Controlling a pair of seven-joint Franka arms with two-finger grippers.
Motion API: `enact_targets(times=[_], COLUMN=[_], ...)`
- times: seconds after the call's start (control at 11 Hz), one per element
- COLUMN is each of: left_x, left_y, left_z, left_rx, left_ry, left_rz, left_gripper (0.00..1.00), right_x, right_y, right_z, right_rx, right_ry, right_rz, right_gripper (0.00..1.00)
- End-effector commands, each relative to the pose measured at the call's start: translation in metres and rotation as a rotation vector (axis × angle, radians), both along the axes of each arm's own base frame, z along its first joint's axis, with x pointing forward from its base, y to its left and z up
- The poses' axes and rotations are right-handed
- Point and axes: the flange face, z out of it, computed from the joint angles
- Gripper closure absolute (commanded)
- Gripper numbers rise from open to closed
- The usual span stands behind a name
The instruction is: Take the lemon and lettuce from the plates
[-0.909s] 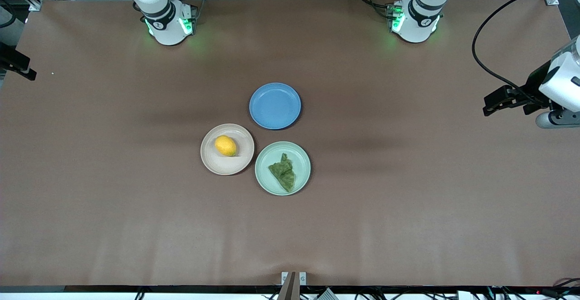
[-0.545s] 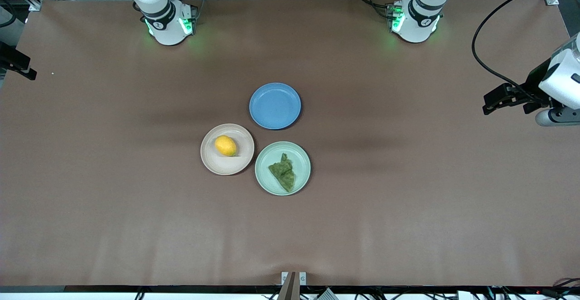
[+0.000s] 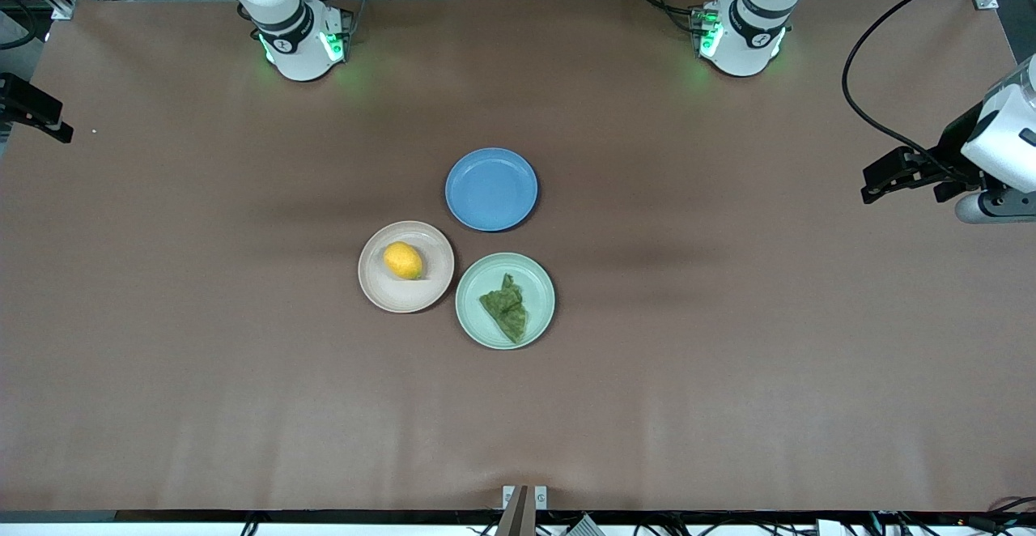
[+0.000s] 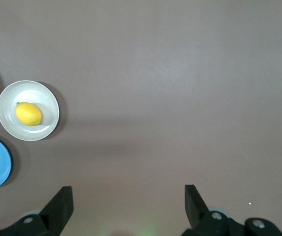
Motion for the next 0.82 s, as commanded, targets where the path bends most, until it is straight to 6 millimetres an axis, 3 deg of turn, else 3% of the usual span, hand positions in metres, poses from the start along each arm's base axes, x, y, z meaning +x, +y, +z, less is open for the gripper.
enact_targets(times=[0.0, 0.27, 0.55, 0.73], left_x=[-0.002, 0.001, 0.008, 0.012], left_y=[-0.001, -0.007, -0.034, -0.064], left_z=[-0.001, -0.007, -0.026, -0.043], left_rx=[0.013, 0.006, 0.0, -0.006], left_ry=[0.008, 0.016, 0.029, 0.036], left_rz=[-0.028, -0.02, -0.061, -0.068], left_gripper=[0.0, 0.0, 0.0, 0.0], right_x=[-0.008, -0.007, -0.007, -0.007], right_y=[0.001, 0.001, 0.003, 0.002], right_z=[0.007, 0.007, 0.006, 0.006], right_rx=[0.002, 0.004, 0.004, 0.004], right_ry=[-0.003, -0.005, -0.001, 0.003], right_rz=[0.008, 0.007, 0.009, 0.007], right_gripper=[0.0, 0.0, 0.0, 0.0])
